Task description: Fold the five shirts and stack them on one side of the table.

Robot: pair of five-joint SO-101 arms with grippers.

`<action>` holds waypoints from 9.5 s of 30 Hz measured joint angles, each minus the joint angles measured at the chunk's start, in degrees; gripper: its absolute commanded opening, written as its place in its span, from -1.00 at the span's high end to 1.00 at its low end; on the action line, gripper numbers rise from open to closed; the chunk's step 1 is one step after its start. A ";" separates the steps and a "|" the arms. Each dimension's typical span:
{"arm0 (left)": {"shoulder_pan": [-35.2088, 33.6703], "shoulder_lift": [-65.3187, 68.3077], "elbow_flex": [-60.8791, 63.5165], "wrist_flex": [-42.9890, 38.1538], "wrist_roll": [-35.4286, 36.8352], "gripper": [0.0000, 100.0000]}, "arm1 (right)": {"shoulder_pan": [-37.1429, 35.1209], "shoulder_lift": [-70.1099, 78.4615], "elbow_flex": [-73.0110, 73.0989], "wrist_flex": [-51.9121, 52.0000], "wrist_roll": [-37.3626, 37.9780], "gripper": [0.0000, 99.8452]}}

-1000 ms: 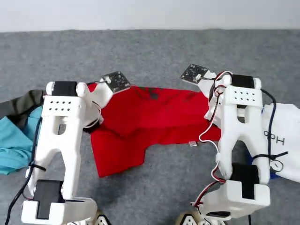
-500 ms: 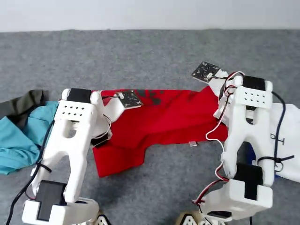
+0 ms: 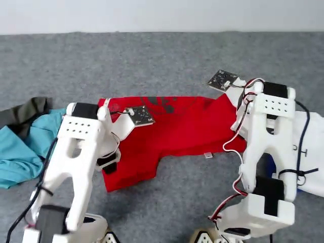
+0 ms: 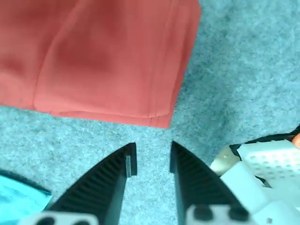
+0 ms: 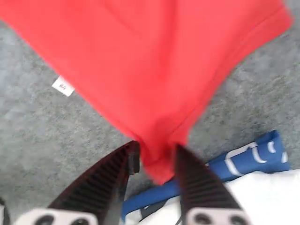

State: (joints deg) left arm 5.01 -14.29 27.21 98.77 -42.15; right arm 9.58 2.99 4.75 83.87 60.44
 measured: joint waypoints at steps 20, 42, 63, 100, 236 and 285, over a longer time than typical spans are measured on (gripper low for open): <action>0.09 -8.53 6.77 -6.51 4.31 0.80 | 1.41 -1.23 -3.87 2.81 -7.21 0.65; 6.07 -8.53 26.20 -24.62 12.31 0.73 | 1.58 -1.23 -3.87 7.38 -10.20 0.70; 5.98 -8.88 31.21 -26.29 10.90 0.97 | 1.58 -1.23 -3.87 7.47 -10.20 0.70; 4.40 -9.41 0.79 -22.24 29.10 0.80 | -2.02 -1.23 -3.87 -5.80 -20.75 0.86; -65.41 32.18 -52.84 -1.85 16.09 0.97 | -60.92 32.62 -39.38 6.51 -23.56 0.98; -62.15 32.18 -47.65 -3.16 18.02 0.97 | -48.44 58.37 -78.59 4.92 -29.63 0.67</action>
State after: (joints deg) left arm -57.14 17.89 -20.44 95.60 -24.13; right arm -38.86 61.36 -73.85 88.79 30.81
